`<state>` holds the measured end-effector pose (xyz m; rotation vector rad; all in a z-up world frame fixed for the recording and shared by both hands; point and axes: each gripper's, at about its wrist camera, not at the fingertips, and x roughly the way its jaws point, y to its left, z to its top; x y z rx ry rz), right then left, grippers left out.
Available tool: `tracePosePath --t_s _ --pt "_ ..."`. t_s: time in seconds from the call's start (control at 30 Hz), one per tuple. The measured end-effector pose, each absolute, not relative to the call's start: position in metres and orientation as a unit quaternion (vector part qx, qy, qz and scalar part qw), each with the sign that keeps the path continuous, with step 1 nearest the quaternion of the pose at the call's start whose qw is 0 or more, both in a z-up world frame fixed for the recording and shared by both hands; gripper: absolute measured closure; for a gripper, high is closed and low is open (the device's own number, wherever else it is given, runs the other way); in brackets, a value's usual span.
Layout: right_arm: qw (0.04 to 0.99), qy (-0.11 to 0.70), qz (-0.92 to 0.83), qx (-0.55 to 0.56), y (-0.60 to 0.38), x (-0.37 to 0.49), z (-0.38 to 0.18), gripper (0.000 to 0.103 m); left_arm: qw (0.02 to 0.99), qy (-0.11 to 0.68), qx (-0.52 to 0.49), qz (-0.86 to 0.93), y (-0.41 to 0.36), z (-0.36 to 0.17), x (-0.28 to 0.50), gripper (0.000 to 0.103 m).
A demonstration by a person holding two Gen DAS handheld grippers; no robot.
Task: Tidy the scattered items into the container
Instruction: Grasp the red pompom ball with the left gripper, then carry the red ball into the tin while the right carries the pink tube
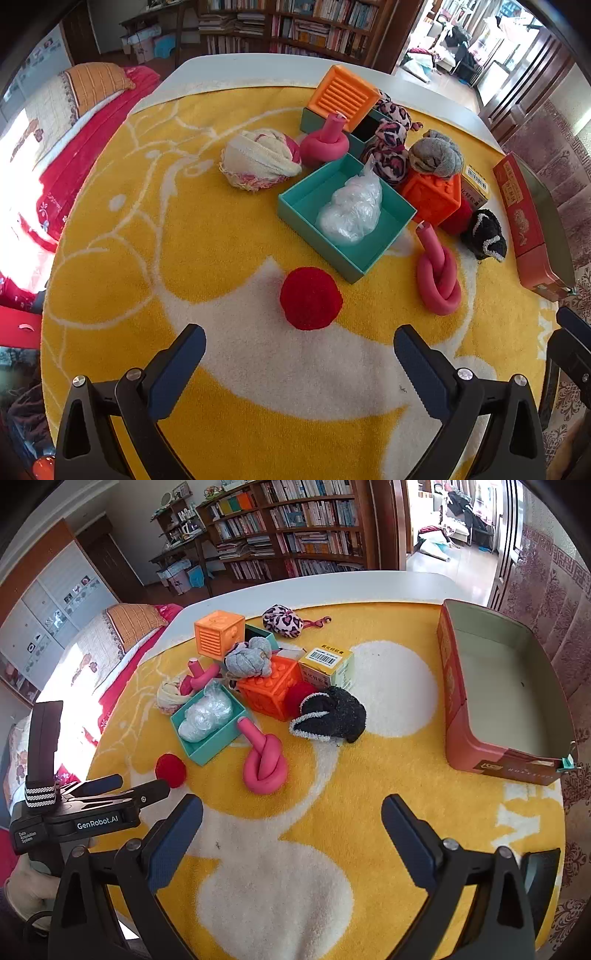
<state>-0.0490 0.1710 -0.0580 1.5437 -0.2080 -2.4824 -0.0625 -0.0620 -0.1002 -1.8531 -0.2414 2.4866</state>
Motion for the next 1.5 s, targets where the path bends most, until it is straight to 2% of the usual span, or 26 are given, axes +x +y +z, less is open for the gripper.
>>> tracePosePath --t_s 0.23,0.33,0.4,0.53,0.7,0.83,0.97,1.07,1.33,1.4,1.5 --pt "0.092 -0.065 -0.834 0.541 0.169 -0.057 -0.073 0.004 0.032 -0.072 -0.601 0.795 -0.052 -0.114 -0.083 0.000" --pt "0.090 -0.064 -0.830 0.546 0.166 -0.060 -0.077 0.004 0.051 -0.080 -0.615 0.783 -0.048 -0.123 -0.090 0.017" --pt "0.090 -0.060 -0.828 0.551 0.163 -0.062 -0.079 0.004 0.059 -0.088 -0.627 0.772 -0.047 -0.130 -0.092 0.037" --pt "0.091 -0.057 -0.824 0.556 0.161 -0.063 -0.084 0.004 0.062 -0.082 -0.624 0.774 -0.048 -0.130 -0.093 0.038" --pt "0.098 -0.054 -0.820 0.561 0.153 -0.072 -0.090 0.006 0.057 -0.083 -0.626 0.773 -0.058 -0.125 -0.093 0.062" --pt "0.116 -0.041 -0.816 0.565 0.137 -0.086 -0.098 0.012 0.060 -0.091 -0.625 0.773 -0.067 -0.120 -0.088 0.063" --pt "0.123 -0.029 -0.803 0.582 0.123 -0.099 -0.111 0.025 0.069 -0.098 -0.624 0.772 -0.074 -0.116 -0.085 0.063" --pt "0.122 -0.008 -0.795 0.595 0.113 -0.104 -0.122 0.028 0.074 -0.105 -0.622 0.772 -0.081 -0.110 -0.082 0.063" --pt "0.111 0.012 -0.786 0.608 0.101 -0.115 -0.138 0.029 0.085 -0.110 -0.620 0.773 -0.098 -0.094 -0.078 0.063" --pt "0.104 0.021 -0.783 0.612 0.100 -0.116 -0.143 0.034 0.086 -0.110 -0.619 0.773 -0.102 -0.090 -0.077 0.063" --pt "0.094 0.047 -0.788 0.606 0.096 -0.114 -0.141 0.050 0.089 -0.112 -0.616 0.775 -0.108 -0.083 -0.077 0.063"
